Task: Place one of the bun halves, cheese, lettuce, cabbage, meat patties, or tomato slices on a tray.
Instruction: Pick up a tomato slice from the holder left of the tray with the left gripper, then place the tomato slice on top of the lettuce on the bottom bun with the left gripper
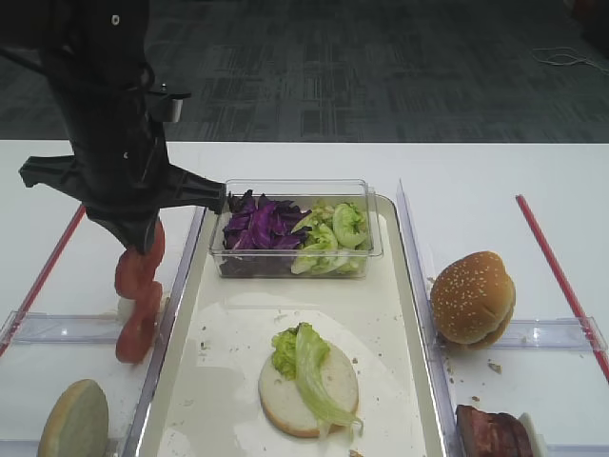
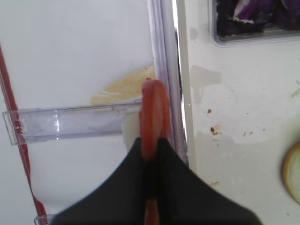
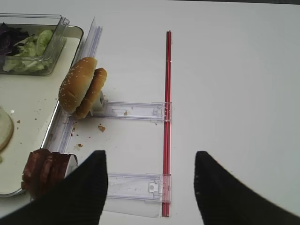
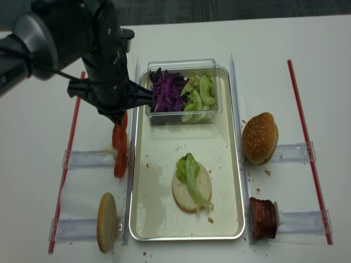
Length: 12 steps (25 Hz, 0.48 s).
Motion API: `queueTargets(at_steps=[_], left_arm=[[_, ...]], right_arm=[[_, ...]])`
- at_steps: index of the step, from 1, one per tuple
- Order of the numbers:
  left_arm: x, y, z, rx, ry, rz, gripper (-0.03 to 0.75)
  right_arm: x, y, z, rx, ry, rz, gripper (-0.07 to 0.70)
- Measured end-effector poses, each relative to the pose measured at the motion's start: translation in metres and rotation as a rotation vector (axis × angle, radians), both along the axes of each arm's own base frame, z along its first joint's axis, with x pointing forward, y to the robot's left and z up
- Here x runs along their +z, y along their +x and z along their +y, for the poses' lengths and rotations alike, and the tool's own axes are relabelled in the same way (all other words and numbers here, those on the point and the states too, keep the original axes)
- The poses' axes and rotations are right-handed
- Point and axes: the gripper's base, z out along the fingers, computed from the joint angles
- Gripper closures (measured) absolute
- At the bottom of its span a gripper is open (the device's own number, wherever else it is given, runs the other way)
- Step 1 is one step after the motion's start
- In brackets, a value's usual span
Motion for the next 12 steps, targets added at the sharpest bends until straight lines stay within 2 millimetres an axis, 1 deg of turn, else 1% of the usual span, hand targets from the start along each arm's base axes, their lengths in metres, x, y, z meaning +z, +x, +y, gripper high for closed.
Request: queueTargets(at_steps=[8, 12], left_arm=[[0.002, -0.003, 0.003, -0.006, 0.024, 0.019, 0.71], [-0.007, -0.017, 0.01, 0.0, 0.035, 0.044, 0.711]], right_arm=[[0.0, 0.0, 0.0, 0.0, 0.0, 0.0, 0.212], [0.0, 0.0, 0.0, 0.0, 0.0, 0.0, 0.213]])
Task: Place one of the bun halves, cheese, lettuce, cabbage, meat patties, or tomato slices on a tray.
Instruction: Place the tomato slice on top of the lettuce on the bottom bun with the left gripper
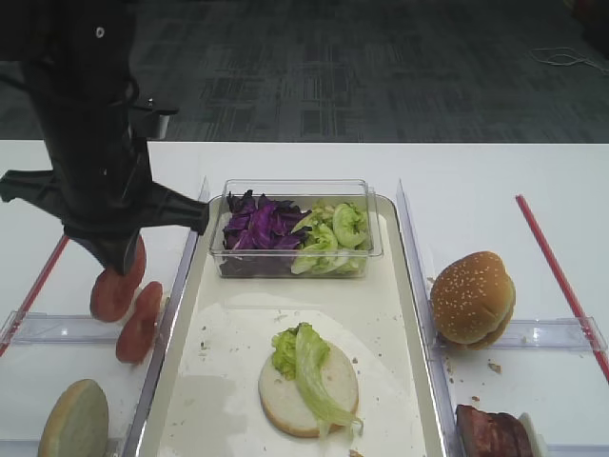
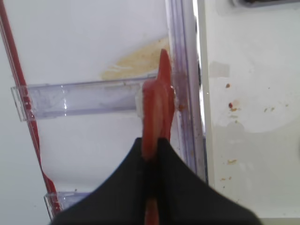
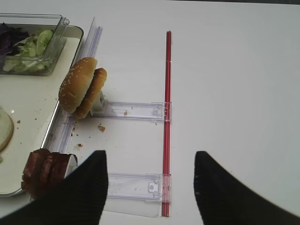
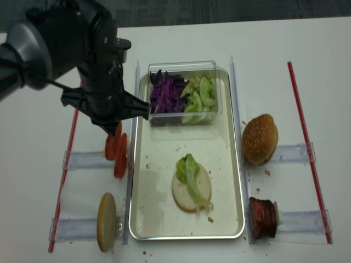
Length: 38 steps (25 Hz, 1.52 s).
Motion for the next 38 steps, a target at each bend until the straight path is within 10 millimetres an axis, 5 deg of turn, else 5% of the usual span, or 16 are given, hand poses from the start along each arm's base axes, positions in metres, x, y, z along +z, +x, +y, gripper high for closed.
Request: queueTargets(at_steps=[12, 24, 38], left_arm=[[-0.006, -0.056, 0.023, 0.017, -0.096, -0.048, 0.711], [-0.001, -0.055, -0.002, -0.006, -0.381, -0.067, 0.713], [-0.023, -0.044, -0.043, -0.136, -0.749, -0.001, 0.713]], right_arm=[[0.0, 0.0, 0.0, -0.001, 0.002, 0.0, 0.213], [0.0, 0.0, 0.0, -0.002, 0.003, 0.0, 0.213], [0.0, 0.0, 0.0, -0.002, 0.003, 0.0, 0.216]])
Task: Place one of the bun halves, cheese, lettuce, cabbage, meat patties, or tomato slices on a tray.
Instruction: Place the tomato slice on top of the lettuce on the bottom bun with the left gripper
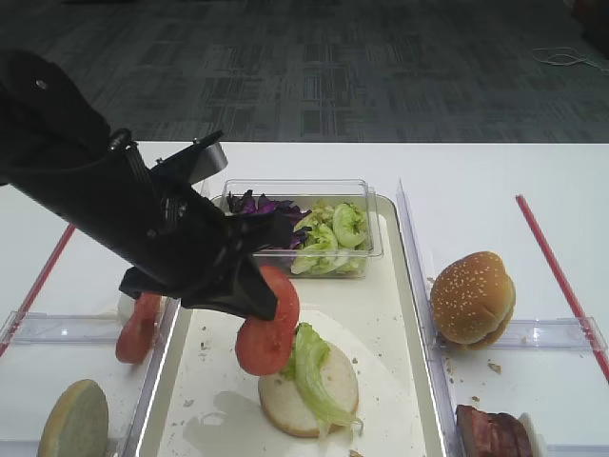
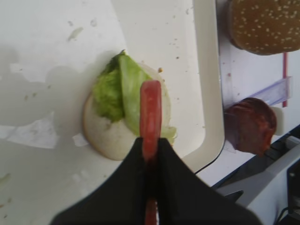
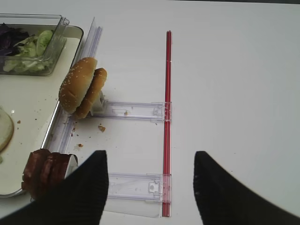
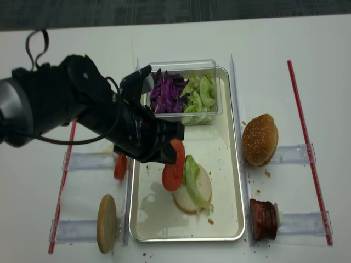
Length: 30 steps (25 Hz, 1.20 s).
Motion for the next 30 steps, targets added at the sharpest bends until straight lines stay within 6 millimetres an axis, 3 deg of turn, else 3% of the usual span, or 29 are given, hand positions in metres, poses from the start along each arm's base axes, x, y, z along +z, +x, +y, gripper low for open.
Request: queueTargets(at_steps=[10, 30], left_arm=[[-0.032, -0.009, -0.011, 0.05, -0.28, 0.007, 0.713], [-0.077, -0.004, -0.018, 0.064, -0.285, 0.156, 0.714]], right_arm=[[0.0, 0.0, 0.0, 0.0, 0.0, 0.0, 0.217], [0.0, 0.0, 0.0, 0.0, 0.0, 0.0, 0.223]])
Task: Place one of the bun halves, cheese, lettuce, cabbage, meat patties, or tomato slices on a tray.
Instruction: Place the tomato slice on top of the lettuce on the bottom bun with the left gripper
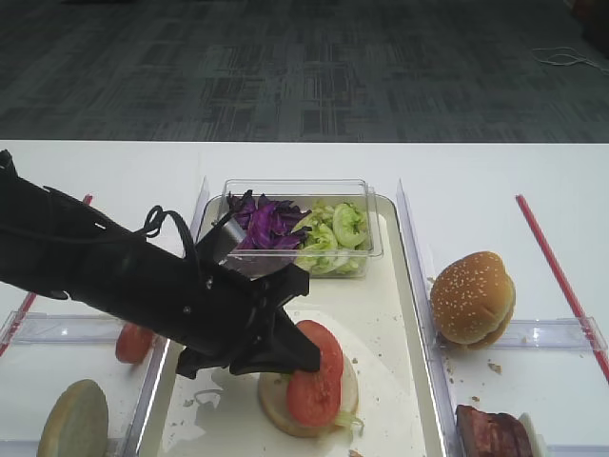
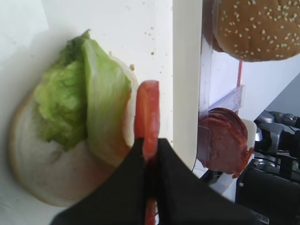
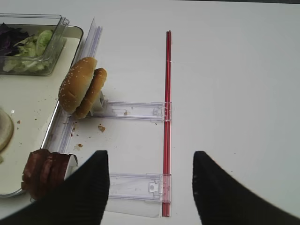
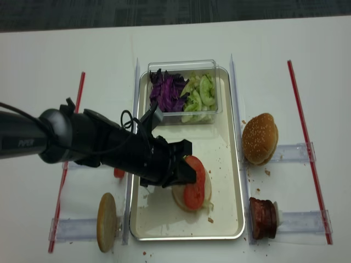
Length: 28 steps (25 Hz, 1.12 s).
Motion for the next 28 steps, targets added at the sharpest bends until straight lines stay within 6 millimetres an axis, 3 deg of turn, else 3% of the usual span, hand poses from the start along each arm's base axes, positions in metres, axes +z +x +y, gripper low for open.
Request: queueTargets(at_steps=[9, 12, 16, 18, 28], left_arm=[[-0.0058, -0.0002, -0.0012, -0.014, -0.008, 0.012, 0.695], [-0.005, -0.0009, -0.0017, -0.026, -0.019, 0.008, 0.596], [-0.0042, -0.0018, -0.0023, -0.038, -0.029, 0.009, 0.38], [-0.0041, -0.0019, -0.0023, -0.038, -0.03, 0.009, 0.328], [-0.0002, -0.0005, -0.0042, -0.093, -0.022, -0.004, 0.285]], right_arm=[[0.0, 0.0, 0.0, 0.0, 0.0, 0.0, 0.224], [0.0, 0.0, 0.0, 0.0, 0.0, 0.0, 0.224], [0.0, 0.0, 0.0, 0.0, 0.0, 0.0, 0.224], [0.0, 0.0, 0.0, 0.001, -0.002, 0.0, 0.224], [0.0, 0.0, 0.0, 0.001, -0.002, 0.0, 0.224]])
